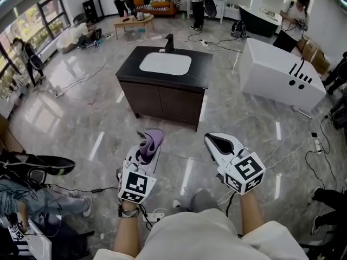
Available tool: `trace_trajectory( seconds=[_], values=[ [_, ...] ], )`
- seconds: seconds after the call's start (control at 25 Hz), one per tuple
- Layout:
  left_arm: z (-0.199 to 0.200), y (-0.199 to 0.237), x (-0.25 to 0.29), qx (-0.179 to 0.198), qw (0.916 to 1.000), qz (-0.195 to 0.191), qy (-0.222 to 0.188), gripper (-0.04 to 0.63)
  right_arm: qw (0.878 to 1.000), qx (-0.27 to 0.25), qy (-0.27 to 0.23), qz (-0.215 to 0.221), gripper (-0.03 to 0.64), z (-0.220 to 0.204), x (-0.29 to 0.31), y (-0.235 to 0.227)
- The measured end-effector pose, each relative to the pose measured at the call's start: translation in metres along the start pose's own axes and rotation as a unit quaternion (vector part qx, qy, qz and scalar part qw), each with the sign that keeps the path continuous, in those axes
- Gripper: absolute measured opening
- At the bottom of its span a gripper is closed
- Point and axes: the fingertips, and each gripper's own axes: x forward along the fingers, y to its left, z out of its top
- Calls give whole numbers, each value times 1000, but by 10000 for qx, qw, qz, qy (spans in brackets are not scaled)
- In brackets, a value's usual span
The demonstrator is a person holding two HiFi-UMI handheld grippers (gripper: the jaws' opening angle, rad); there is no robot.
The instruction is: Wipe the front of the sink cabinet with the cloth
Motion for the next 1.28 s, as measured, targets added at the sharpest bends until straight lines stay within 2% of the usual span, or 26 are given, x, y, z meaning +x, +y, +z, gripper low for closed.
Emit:
trace_trajectory(
  seconds=[0.28,0.68,0.88,1.28],
  values=[
    [-13,1,7,-133,9998,-169,-8,49,9999,80,83,17,6,-6,15,2],
    [-20,40,42,-86,9999,-125,68,49,9996,140,77,213,6,-1,73,-30],
    [-24,74,80,-78,9998,-35,167,49,9995,113,63,289,6,2,113,-66],
    [-5,140,195,13,9998,-92,180,49,9998,43,48,183,6,14,186,-175]
  ],
)
